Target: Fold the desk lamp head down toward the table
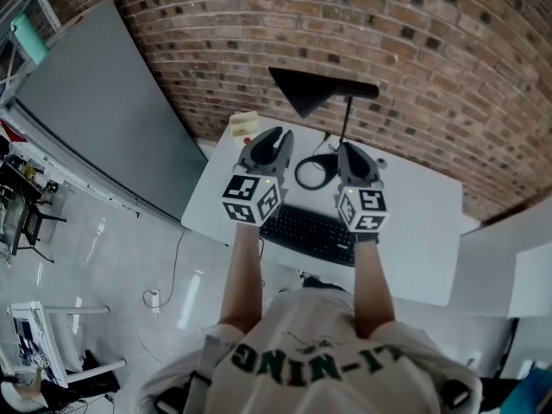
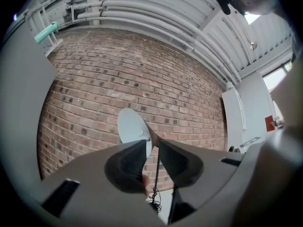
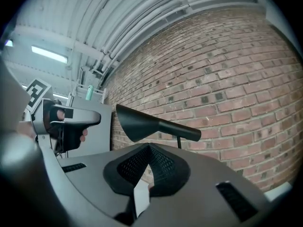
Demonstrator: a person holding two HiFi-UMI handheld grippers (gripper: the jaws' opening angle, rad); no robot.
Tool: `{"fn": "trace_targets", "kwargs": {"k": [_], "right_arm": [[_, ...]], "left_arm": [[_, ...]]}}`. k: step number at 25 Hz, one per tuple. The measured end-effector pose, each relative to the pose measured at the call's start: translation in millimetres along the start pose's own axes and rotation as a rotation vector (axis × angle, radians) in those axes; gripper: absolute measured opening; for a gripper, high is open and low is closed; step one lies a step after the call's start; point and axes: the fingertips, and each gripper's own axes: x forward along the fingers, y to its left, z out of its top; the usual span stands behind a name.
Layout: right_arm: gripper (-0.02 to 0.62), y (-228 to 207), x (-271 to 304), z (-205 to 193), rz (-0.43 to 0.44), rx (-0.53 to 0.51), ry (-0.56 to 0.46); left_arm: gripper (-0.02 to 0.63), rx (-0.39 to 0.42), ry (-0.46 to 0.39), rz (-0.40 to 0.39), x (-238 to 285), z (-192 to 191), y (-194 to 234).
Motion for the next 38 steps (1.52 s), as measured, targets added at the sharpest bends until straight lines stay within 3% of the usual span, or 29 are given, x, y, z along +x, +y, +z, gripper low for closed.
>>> {"fn": "trace_targets", "kwargs": {"k": [10,19,28,34,38], "right_arm": [[-0.006,-11,26,-6,0.031,0.02,-0.003],[-0.006,-20,37,-11,0.034,0.025,0.004],[-0.006,-30,46,-15,0.014,0.031,-0.003],[-0.006,-34,46,-21,0.0,0.027,0.008],[-0.006,-36,45,-21,-0.008,0.029,0.006]], "left_arm": [[0.184,0.028,0.075,-0.062,41,4,-7],[0.187,0.002,0.104,-0.067,61,-4,-5],[0.125,0.013,0.099,-0.072,71,-4,-3],[0.028,0.008,0.081,-0.065,73,-3,-1],[0.017,-0.008,0.076,-0.075,74,-2,-2]]}}
